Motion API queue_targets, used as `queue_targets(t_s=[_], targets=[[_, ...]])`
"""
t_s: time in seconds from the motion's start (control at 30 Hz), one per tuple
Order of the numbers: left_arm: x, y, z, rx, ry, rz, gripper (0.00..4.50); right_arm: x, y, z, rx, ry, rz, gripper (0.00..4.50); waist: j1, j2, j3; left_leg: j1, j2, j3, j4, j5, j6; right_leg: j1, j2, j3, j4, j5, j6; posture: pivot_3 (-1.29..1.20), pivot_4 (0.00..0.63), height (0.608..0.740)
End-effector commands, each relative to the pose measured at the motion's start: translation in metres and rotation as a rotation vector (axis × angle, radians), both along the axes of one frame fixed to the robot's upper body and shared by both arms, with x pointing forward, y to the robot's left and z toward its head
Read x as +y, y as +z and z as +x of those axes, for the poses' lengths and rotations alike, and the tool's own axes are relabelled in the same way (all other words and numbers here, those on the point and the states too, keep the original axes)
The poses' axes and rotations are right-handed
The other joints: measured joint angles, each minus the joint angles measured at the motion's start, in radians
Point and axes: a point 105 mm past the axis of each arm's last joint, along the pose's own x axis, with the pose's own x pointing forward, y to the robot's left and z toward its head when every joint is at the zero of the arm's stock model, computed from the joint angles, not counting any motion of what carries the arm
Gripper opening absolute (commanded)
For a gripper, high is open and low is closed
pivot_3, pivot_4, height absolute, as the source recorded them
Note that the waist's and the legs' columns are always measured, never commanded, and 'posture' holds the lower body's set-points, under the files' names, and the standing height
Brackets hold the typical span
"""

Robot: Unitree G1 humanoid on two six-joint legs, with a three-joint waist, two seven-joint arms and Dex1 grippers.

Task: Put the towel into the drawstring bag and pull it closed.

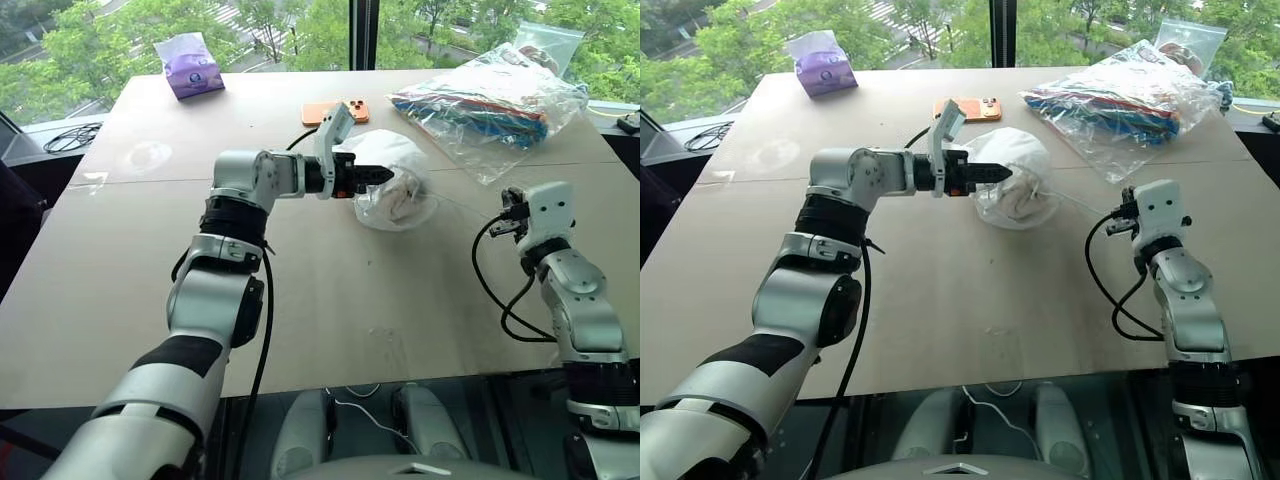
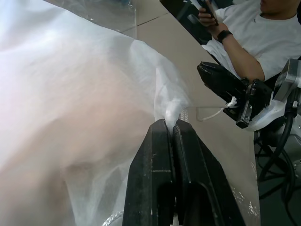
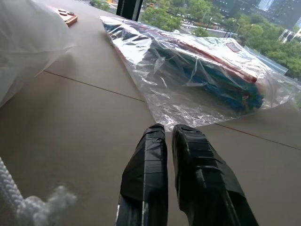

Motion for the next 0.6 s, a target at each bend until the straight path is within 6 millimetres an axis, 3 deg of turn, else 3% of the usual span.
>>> queue_targets(t_s=[0.03,0.13,0.43,0.6], targets=[[-0.003,0.019,0.0,-0.061,-0.014,-0.037,0.0,0.001,0.002,-0.004,0.029,0.024,-0.019,1.98,0.0,0.0,0.0,0.0,0.0,0.0,0.0,0.0,0.0,0.0,0.0,0.0,0.0,0.0,0.0,0.0,0.15,0.74],[-0.003,0.02,0.0,-0.06,-0.011,-0.042,0.0,0.011,-0.009,-0.01,0.113,0.107,-0.037,3.33,0.0,0.0,0.0,0.0,0.0,0.0,0.0,0.0,0.0,0.0,0.0,0.0,0.0,0.0,0.0,0.0,0.15,0.74],[-0.001,0.02,0.0,-0.056,-0.002,-0.039,0.0,0.037,-0.01,-0.033,0.192,0.324,-0.043,3.33,0.001,0.0,0.0,0.0,0.0,0.0,0.0,0.0,0.0,0.0,0.0,0.0,0.0,0.0,0.0,0.0,0.15,0.74],[-0.001,0.018,0.0,-0.053,-0.001,-0.039,0.0,0.035,-0.003,-0.041,0.18,0.334,-0.038,3.33,0.007,0.0,0.0,-0.001,0.0,-0.001,0.0,0.0,0.0,0.0,0.0,-0.001,-0.001,0.0,0.0,0.0,0.15,0.74]])
